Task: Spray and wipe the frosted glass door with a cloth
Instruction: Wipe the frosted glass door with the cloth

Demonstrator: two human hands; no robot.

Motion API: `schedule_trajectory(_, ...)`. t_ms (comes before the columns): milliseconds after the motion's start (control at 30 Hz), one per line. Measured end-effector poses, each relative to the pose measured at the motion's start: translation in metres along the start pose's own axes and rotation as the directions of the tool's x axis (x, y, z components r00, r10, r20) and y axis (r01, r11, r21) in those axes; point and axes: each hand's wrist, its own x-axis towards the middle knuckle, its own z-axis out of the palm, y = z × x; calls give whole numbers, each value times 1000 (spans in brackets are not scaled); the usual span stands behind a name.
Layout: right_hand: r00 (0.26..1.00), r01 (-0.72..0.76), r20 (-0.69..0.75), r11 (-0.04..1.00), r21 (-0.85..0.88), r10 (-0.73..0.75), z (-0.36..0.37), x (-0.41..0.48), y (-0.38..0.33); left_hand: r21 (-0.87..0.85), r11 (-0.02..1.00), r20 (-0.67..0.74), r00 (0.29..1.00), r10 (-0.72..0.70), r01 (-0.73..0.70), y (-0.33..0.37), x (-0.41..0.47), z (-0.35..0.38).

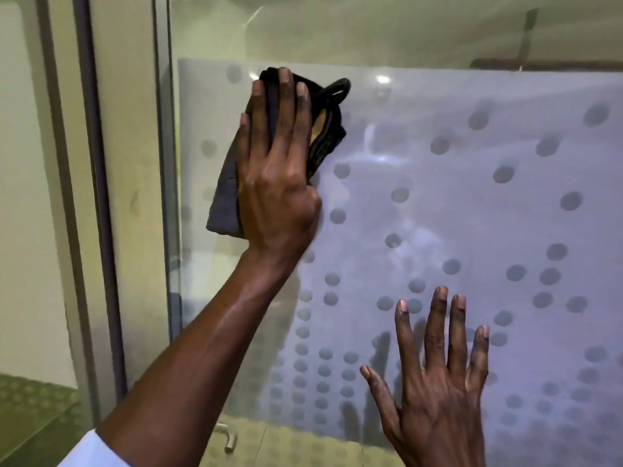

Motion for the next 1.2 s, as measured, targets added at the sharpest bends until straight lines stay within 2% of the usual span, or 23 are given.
schedule_trajectory(67,1000,1,-7,1000,-11,-1,2,1,-3,-24,998,32,998,52,-51,14,-4,2)
schedule_trajectory(133,1000,-8,-23,999,-32,8,2,0,-1,-60,977,104,972,210,-205,38,-16,6)
schedule_trajectory(233,999,-4,-33,1000,-30,3,2,-1,-1,-96,867,243,833,498,-490,51,-49,4)
schedule_trajectory(300,1000,0,-27,1000,-28,-1,1,-2,1,-103,823,283,776,563,-559,43,-68,-3)
schedule_trajectory(367,999,15,-30,1000,-24,-16,-1,-2,3,-63,844,289,800,526,-532,26,-78,-12)
schedule_trajectory(433,999,28,-42,1000,-13,-28,-2,-2,6,-8,889,267,856,443,-457,2,-79,-19)
schedule_trajectory(500,998,33,-49,999,31,-32,-4,-1,8,10,952,197,934,298,-306,-25,-73,-28)
schedule_trajectory(567,999,27,-30,998,57,-25,-7,-1,9,13,995,123,988,95,-97,-47,-69,-35)
schedule_trajectory(667,999,39,19,997,73,-41,-14,-2,11,92,986,5,991,-137,136,-54,-84,-41)
schedule_trajectory(767,996,49,76,996,73,-55,-20,-4,16,133,955,-84,963,-256,266,-35,-132,-40)
schedule_trajectory(867,993,56,99,996,70,-63,-23,-6,17,127,965,64,969,-237,227,-7,-201,-45)
schedule_trajectory(967,992,52,108,997,56,-58,-23,-6,17,173,982,290,949,-125,76,16,-263,-56)
schedule_trajectory(1033,994,42,95,997,62,-48,-23,-5,15,180,984,374,926,-56,-13,12,-277,-58)
schedule_trajectory(1100,997,27,71,996,84,-33,-22,-5,12,162,986,387,921,-31,-35,5,-259,-55)
schedule_trajectory(1200,999,25,33,995,96,-28,-21,-3,12,78,997,286,957,-42,20,6,-190,-42)
